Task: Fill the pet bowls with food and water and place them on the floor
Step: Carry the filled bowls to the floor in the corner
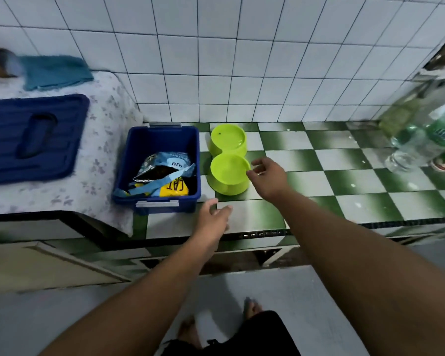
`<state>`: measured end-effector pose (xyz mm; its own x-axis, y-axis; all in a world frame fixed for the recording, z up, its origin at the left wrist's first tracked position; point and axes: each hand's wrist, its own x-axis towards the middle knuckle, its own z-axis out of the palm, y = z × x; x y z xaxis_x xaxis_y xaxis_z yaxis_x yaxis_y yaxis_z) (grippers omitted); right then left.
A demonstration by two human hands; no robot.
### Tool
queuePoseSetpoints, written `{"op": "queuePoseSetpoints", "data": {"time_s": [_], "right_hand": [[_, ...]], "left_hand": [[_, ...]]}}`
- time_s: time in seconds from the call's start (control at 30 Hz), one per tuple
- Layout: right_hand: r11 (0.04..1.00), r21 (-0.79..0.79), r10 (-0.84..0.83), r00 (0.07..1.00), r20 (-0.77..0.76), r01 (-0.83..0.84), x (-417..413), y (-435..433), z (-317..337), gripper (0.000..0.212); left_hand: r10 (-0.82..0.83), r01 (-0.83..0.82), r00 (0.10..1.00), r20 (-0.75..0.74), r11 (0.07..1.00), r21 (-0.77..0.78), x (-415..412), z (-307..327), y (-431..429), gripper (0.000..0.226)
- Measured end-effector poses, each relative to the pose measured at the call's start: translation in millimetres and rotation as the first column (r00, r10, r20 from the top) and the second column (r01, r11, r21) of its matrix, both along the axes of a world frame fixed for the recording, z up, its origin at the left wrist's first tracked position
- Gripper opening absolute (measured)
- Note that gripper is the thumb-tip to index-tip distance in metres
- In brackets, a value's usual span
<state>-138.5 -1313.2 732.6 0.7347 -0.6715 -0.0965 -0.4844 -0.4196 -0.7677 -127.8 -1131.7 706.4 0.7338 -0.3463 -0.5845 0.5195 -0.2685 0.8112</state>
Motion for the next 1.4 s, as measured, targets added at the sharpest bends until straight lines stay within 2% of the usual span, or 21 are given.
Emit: {"op": "queuePoseSetpoints", "data": {"time_s": [0.2,0.4,0.53,0.7,0.8,0.9,1.0,1.03,1.07,1.2,1.27,1.4], "right_hand": [[0.985,0.061,0.16,0.987,-0.002,-0.16,74,-59,-12,0.022],[0.965,-0.014,0.261,0.965,-0.037,-0.262,143,-114,-20,0.043],[0.922,-0.106,0.36,0.926,-0.115,-0.372,179,-136,-24,0.061],[0.883,-0.042,0.441,0.855,-0.273,-0.468,219,-145,-37,0.073],[0.869,0.006,0.462,0.81,-0.361,-0.494,232,-143,-49,0.071],[0.872,0.078,0.478,0.807,-0.347,-0.483,233,-142,-58,0.062],[0.877,0.105,0.477,0.819,-0.32,-0.47,232,-145,-58,0.058],[0.88,0.111,0.472,0.825,-0.311,-0.462,231,-146,-57,0.056],[0.884,0.116,0.465,0.832,-0.303,-0.452,230,-148,-56,0.054],[0.906,0.129,0.424,0.864,-0.273,-0.403,216,-151,-55,0.045],[0.92,0.123,0.392,0.885,-0.251,-0.372,205,-151,-52,0.041],[0.933,0.114,0.36,0.907,-0.218,-0.342,182,-149,-47,0.036]], "left_hand": [[0.162,-0.163,0.984,-0.076,0.987,-0.004,30,-15,-51,0.06],[0.271,-0.263,0.962,-0.034,0.954,0.146,48,-35,-89,0.065],[0.346,-0.325,0.937,-0.047,0.913,0.247,52,-43,-105,0.089],[0.448,-0.424,0.893,-0.035,0.865,0.268,56,-57,-117,0.112],[0.494,-0.464,0.867,-0.069,0.85,0.247,58,-63,-120,0.106],[0.529,-0.504,0.845,-0.07,0.835,0.221,55,-64,-123,0.098],[0.567,-0.546,0.821,-0.075,0.816,0.191,51,-62,-128,0.059],[0.572,-0.553,0.818,-0.063,0.812,0.187,51,-65,-128,0.053],[0.571,-0.553,0.82,-0.049,0.811,0.19,50,-70,-127,0.053],[0.557,-0.553,0.83,0.026,0.814,0.178,47,-89,-123,0.083],[0.554,-0.554,0.831,0.048,0.816,0.166,41,-65,-125,0.079],[0.535,-0.546,0.837,0.11,0.823,0.157,28,-58,-117,0.051]]}}
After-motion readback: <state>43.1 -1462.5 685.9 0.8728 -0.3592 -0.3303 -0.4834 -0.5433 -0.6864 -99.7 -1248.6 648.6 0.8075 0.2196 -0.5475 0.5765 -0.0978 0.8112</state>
